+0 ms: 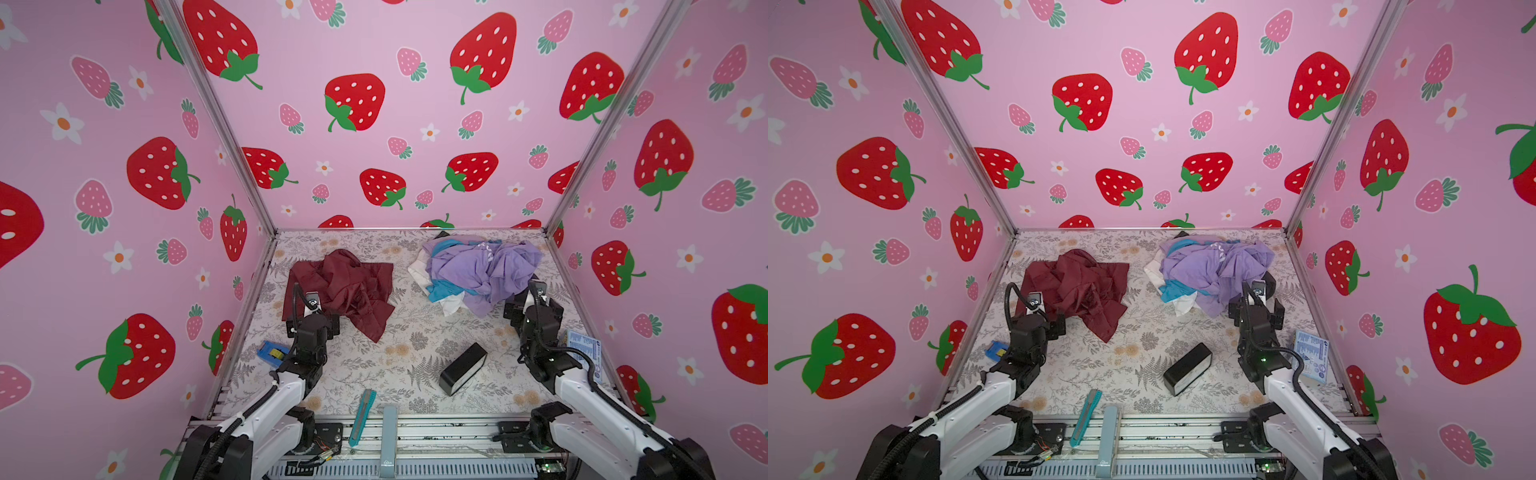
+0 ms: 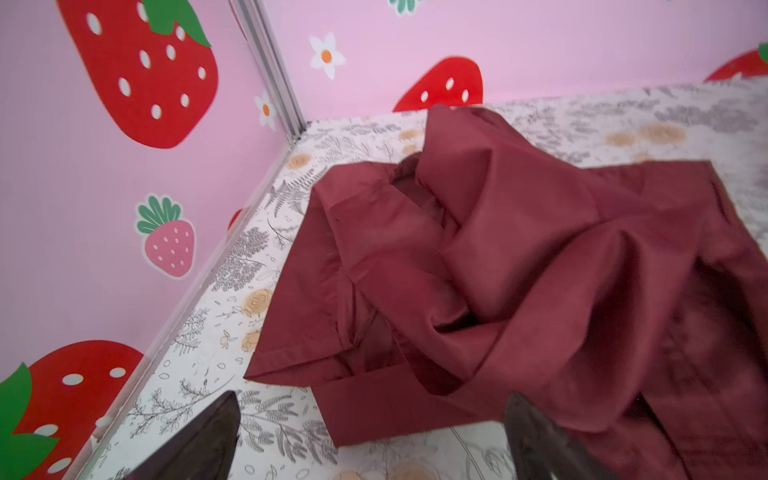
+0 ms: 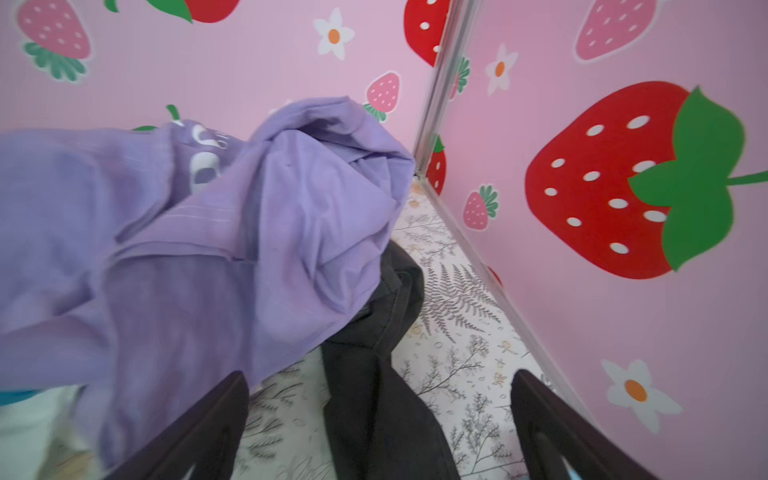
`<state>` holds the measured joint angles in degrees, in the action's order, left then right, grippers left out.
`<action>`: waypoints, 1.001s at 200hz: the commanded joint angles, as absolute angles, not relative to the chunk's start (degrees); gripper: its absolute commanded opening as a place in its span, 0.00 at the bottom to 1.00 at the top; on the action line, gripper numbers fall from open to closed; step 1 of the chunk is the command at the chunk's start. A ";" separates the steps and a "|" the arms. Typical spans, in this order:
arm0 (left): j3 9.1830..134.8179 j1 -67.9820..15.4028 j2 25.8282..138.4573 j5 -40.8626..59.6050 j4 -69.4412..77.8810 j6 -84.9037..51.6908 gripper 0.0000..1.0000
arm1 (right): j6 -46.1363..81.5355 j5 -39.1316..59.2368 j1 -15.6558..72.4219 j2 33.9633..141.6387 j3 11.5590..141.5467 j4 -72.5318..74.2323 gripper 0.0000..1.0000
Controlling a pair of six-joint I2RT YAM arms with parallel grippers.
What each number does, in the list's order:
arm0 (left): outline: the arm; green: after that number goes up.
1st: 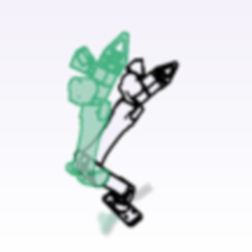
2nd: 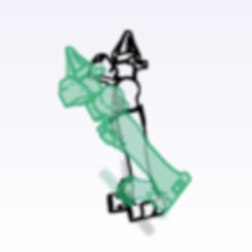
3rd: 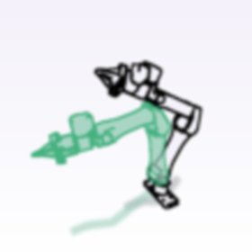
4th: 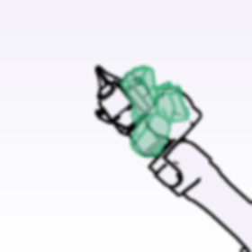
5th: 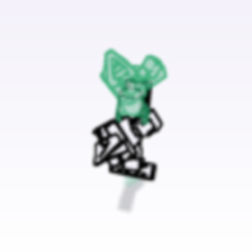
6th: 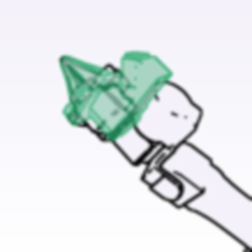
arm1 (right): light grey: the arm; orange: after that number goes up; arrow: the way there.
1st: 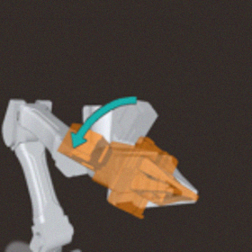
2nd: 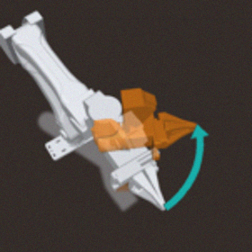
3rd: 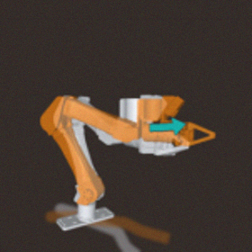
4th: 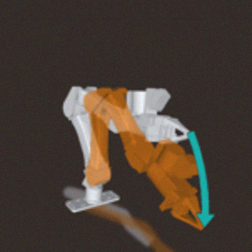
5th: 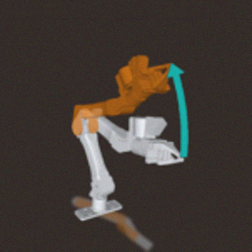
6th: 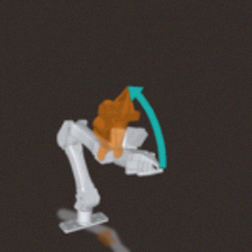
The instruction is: Pick out a specific cloth from the pile
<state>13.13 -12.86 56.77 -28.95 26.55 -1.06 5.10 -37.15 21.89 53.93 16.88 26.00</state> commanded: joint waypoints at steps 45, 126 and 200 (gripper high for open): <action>12.28 -10.37 73.30 -27.00 55.33 -0.47 0.99 | -2.92 -39.79 17.38 72.59 8.75 68.82 1.00; 14.55 -8.35 86.59 -22.65 65.12 1.22 0.99 | -4.10 -33.30 15.30 78.53 8.48 73.91 1.00; 18.10 -4.48 87.90 -15.79 58.67 -1.16 0.99 | -4.03 -20.38 13.78 87.47 9.42 82.11 1.00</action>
<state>14.81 -5.91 88.40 -18.98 61.01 0.03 -3.33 -24.75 14.59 86.21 7.49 79.42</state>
